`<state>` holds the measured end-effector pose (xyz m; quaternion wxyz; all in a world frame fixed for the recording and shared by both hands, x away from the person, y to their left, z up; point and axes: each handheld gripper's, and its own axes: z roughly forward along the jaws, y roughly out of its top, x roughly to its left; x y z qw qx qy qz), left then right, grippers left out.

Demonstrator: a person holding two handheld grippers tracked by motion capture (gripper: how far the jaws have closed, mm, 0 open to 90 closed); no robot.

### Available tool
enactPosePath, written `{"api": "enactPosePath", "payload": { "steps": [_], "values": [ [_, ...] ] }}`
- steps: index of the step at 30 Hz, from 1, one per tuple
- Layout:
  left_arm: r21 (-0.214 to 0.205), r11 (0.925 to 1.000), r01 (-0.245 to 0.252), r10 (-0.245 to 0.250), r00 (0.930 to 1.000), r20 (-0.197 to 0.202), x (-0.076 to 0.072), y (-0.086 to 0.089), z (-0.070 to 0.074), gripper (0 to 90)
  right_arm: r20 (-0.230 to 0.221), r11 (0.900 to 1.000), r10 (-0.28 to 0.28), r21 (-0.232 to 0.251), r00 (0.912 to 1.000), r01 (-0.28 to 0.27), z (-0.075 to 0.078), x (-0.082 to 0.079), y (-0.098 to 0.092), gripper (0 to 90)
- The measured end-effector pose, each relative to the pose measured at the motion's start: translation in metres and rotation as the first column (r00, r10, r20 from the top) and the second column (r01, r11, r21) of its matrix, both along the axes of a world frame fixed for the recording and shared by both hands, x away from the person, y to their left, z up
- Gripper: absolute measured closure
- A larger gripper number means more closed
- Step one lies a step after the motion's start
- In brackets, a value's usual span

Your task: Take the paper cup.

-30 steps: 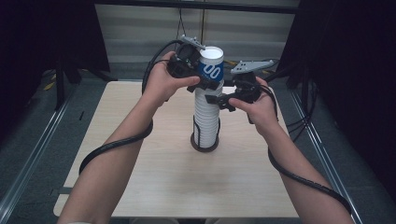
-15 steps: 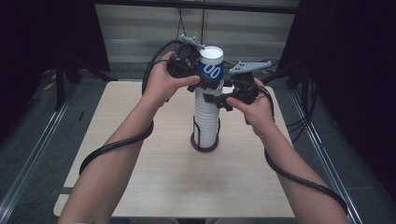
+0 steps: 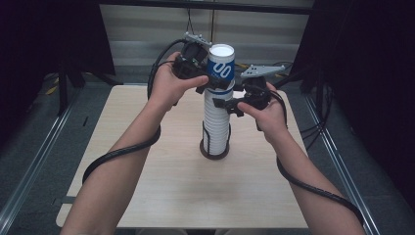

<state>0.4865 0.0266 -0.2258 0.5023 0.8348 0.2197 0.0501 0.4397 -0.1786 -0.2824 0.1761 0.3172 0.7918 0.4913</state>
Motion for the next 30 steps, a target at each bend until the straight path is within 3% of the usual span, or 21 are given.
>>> {"api": "enactPosePath", "payload": {
  "steps": [5,10,23,27,30],
  "values": [
    [-0.051,0.9986,-0.009,0.009,0.9999,-0.005,-0.001,0.005,0.006,19.1,0.002,1.0000,0.003,0.002,1.0000,-0.003,0.000,0.000,0.000,14.4],
    [-0.042,0.9991,-0.005,0.006,1.0000,0.005,-0.003,0.007,0.009,19.6,0.005,1.0000,0.003,0.007,1.0000,-0.003,-0.001,0.000,-0.001,14.4],
    [-0.083,0.9964,-0.015,0.019,0.9991,0.037,-0.008,0.013,0.021,20.4,0.006,1.0000,0.007,-0.005,1.0000,-0.007,-0.001,-0.001,0.000,14.4],
    [-0.113,0.9933,-0.021,0.026,0.9987,0.043,-0.008,0.016,0.024,20.6,0.004,1.0000,0.005,-0.006,1.0000,-0.005,-0.001,-0.001,-0.001,14.4],
    [-0.105,0.9943,-0.019,0.024,0.9984,0.052,-0.009,0.016,0.025,21.1,0.004,1.0000,0.004,-0.005,1.0000,-0.004,-0.001,-0.001,-0.001,14.4]
  ]
}}
